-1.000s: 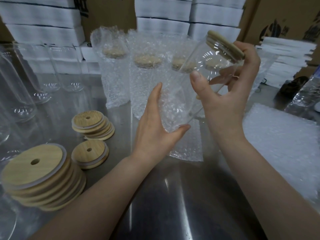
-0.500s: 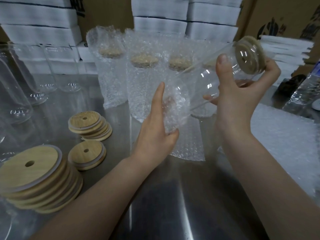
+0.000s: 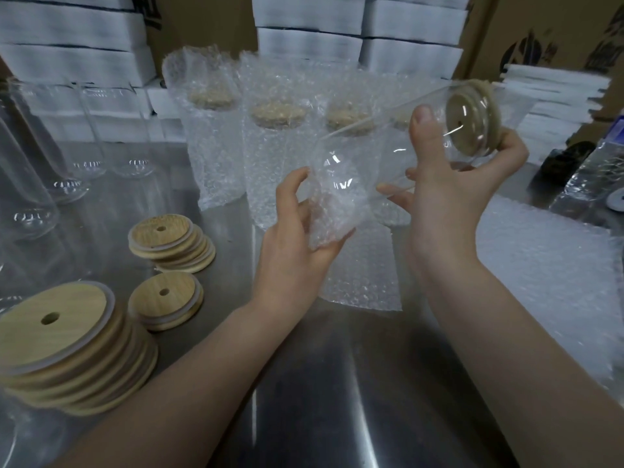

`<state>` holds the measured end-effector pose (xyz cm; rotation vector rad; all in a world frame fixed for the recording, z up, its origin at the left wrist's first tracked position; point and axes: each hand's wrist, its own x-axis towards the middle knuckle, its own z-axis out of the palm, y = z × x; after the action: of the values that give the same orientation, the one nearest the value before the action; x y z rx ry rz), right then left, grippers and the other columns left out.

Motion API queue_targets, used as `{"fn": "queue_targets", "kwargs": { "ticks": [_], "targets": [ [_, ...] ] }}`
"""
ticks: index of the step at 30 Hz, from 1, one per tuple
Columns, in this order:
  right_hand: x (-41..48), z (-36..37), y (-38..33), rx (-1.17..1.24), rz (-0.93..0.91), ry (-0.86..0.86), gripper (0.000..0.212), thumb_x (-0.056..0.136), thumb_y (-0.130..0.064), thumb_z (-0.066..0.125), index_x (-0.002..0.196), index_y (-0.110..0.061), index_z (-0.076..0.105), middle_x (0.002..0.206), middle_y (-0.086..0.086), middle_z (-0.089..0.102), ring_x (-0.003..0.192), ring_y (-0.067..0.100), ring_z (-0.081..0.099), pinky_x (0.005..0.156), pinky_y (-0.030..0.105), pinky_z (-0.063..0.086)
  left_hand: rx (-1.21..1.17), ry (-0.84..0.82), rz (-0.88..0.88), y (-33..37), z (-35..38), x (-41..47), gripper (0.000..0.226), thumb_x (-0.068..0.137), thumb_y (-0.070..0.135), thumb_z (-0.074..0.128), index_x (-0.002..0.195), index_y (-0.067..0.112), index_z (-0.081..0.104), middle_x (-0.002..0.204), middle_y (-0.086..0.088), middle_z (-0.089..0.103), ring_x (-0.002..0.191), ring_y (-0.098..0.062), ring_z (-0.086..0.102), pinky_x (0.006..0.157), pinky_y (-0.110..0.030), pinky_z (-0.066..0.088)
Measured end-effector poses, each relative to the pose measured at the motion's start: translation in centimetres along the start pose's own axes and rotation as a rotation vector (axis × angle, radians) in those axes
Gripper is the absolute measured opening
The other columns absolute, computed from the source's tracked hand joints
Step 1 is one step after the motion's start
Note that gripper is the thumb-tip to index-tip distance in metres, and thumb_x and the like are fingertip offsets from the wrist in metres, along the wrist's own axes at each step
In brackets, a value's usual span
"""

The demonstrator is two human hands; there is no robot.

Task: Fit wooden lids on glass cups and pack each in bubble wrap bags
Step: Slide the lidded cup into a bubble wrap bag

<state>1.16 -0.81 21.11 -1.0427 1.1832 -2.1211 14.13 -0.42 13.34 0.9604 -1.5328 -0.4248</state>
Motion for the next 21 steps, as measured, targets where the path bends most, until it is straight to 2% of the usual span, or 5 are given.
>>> {"fn": "queue_targets", "kwargs": {
  "ticks": [2, 5, 13, 18, 21],
  "targets": [
    [-0.27, 0.08, -0.11, -0.014, -0.037, -0.036, 0.06, 0.077, -0.043, 0.079, 0.114, -0.037, 0.032, 0.128, 0.011, 0.043, 0.113, 0.038, 0.053, 0.079, 0.049, 0.059, -0.09, 0.04, -0.04, 0.11, -0.16, 0.12, 0.078, 0.081, 0.026, 0.08, 0.138, 0.025, 0.028, 0.112, 0.011, 0.069, 0.097, -0.002, 0.069, 0.086, -0.02, 0.054],
    [-0.4, 0.07, -0.33, -0.068, -0.118, -0.067, 0.054, 0.075, -0.048, 0.078, 0.108, -0.039, 0.036, 0.128, 0.006, 0.045, 0.114, 0.033, 0.053, 0.088, 0.053, 0.053, -0.165, 0.039, -0.075, 0.43, -0.3, 0.18, 0.085, 0.076, 0.024, 0.083, 0.14, 0.022, 0.028, 0.122, 0.002, 0.066, 0.103, -0.007, 0.068, 0.092, -0.029, 0.055],
    [-0.23, -0.1, -0.6, -0.148, -0.274, -0.181, 0.059, 0.073, -0.05, 0.077, 0.117, -0.047, 0.039, 0.132, 0.006, 0.046, 0.121, 0.032, 0.052, 0.09, 0.052, 0.052, -0.196, 0.0, -0.071, 0.41, -0.31, 0.22, 0.096, 0.062, 0.033, 0.09, 0.135, 0.035, 0.029, 0.128, 0.012, 0.057, 0.112, -0.002, 0.062, 0.092, -0.018, 0.049],
    [-0.66, -0.25, -0.67, -0.236, -0.468, -0.302, 0.068, 0.078, -0.039, 0.078, 0.133, -0.025, 0.04, 0.132, 0.002, 0.048, 0.116, 0.032, 0.051, 0.08, 0.049, 0.054, -0.156, -0.031, -0.111, 0.67, -0.34, 0.14, 0.107, 0.054, 0.054, 0.084, 0.141, 0.033, 0.026, 0.133, 0.025, 0.047, 0.123, 0.007, 0.05, 0.099, -0.016, 0.044],
    [-1.01, -0.15, -0.55, -0.285, -0.558, -0.363, 0.069, 0.078, -0.035, 0.079, 0.134, -0.018, 0.042, 0.128, -0.009, 0.043, 0.111, 0.028, 0.049, 0.081, 0.042, 0.053, -0.101, -0.038, -0.113, 0.91, -0.31, -0.03, 0.11, 0.058, 0.055, 0.084, 0.146, 0.032, 0.023, 0.146, 0.014, 0.041, 0.133, 0.003, 0.041, 0.109, -0.019, 0.038]
  ]
}}
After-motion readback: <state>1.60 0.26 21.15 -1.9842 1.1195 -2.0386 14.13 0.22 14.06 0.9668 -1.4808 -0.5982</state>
